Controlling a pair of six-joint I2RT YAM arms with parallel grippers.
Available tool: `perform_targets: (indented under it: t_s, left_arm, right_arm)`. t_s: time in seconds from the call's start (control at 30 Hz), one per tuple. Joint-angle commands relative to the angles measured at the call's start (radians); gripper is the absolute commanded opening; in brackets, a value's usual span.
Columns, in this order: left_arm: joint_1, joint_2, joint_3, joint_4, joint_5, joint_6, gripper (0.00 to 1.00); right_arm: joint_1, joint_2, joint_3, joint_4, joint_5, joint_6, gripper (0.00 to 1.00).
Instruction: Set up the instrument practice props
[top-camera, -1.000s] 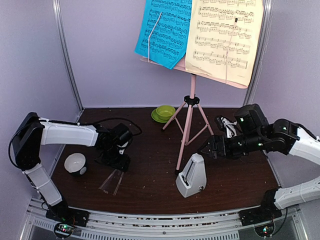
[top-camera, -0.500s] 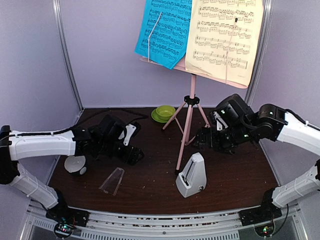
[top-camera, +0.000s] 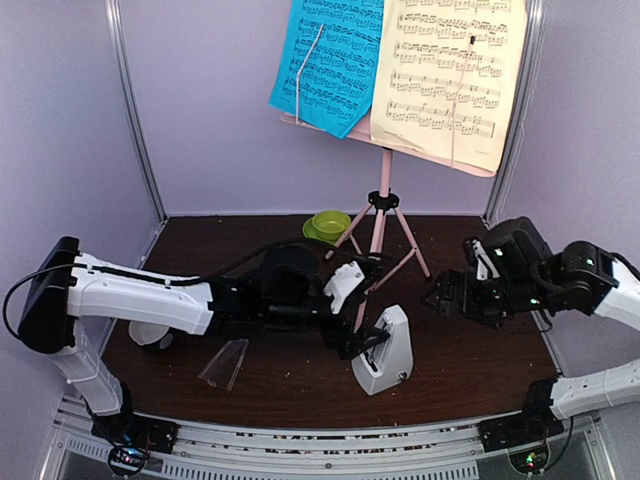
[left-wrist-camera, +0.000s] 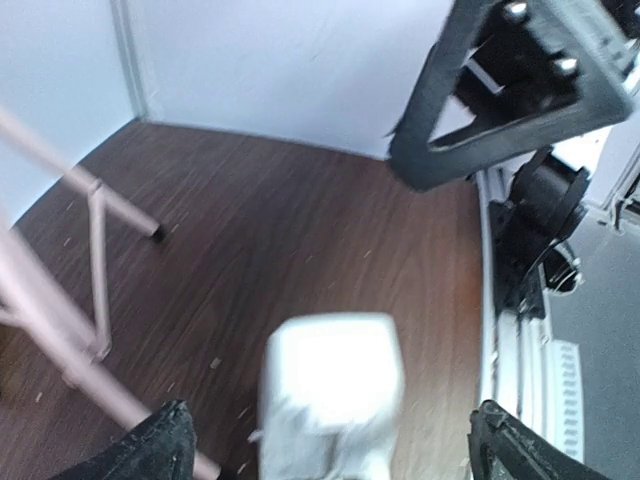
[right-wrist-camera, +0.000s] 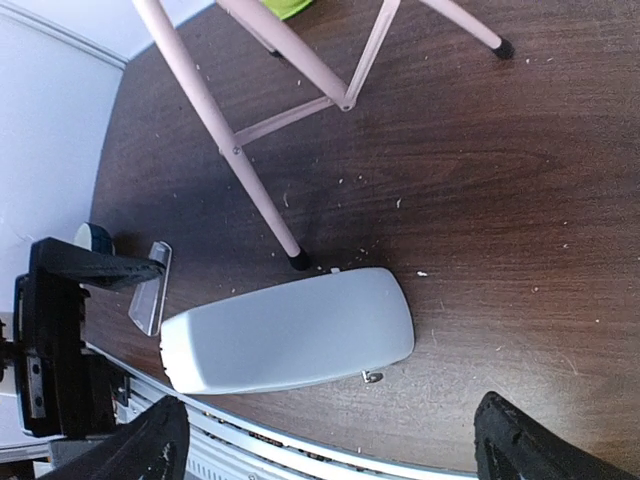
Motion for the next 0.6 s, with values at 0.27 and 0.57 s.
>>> perform_targets:
  t_s: [0.27,0.57]
  left_arm:
    - [-0.051,0.211,0.175,0.105,-0.062,0.004,0.94]
    - [-0.051,0.267,0.208,0.09,0.009,0.007,0.64]
  right_arm:
    - [-0.044,-0.373,-0.342,0.232,0.014,-0.035,0.97]
    - [-0.043,-0.433,-0.436,0.294,-0.023,-0.07,0.93]
